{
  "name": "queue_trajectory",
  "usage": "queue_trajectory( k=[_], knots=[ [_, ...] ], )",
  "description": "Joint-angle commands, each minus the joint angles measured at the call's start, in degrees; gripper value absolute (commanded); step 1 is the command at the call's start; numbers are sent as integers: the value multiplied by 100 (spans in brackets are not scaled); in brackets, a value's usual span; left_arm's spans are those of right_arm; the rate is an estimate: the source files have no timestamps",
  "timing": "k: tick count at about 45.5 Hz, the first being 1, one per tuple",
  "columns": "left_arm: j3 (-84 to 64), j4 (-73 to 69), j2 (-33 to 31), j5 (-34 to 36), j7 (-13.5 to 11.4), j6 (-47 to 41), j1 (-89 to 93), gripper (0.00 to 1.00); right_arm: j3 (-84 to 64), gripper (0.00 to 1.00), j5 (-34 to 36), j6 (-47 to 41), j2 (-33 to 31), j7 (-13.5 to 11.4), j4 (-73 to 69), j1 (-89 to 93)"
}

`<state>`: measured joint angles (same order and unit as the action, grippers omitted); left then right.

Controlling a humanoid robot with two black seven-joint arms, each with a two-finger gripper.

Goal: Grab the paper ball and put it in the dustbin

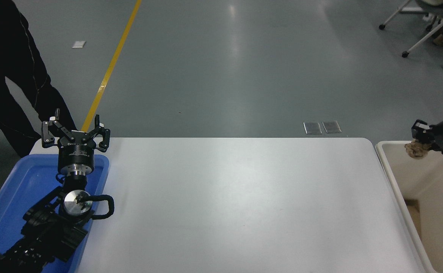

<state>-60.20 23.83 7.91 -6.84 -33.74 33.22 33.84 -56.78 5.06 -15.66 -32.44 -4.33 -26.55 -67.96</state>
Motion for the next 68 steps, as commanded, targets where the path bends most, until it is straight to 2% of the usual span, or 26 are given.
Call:
queue_trajectory(
  k=[1,7,15,23,24,27,29,45,59,68],
  knots=[
    [0,-1,9,-1,-1,1,0,99,1353,0,144,740,334,-15,1872,2189],
    [0,-1,9,-1,-10,1,0,99,1723,0,135,1029,510,-15,2268,2787],
    [0,-1,9,-1,-10,1,0,99,1758,0,135,1890,791,-68,2286,3174],
    [0,-1,9,-10,-10,1,0,99,1829,0,153,1970,853,-103,2277,3192],
    [0,-1,9,-10,-10,1,0,99,1829,13,162,1970,853,-103,2268,3192],
    [0,-1,9,-1,-10,1,0,99,1820,74,162,1970,862,-103,2251,3192],
    [0,-1,9,-1,-10,1,0,99,1829,100,162,1970,862,-94,2216,3166],
    [0,-1,9,-1,-10,1,0,99,1829,100,153,1882,774,-94,1426,2675],
    [0,-1,0,-1,-1,1,0,99,1671,100,21,1865,-245,-94,-446,1427],
    [0,-1,0,-1,-1,1,0,99,1004,100,-532,1567,-817,-50,-2239,-111]
  ],
)
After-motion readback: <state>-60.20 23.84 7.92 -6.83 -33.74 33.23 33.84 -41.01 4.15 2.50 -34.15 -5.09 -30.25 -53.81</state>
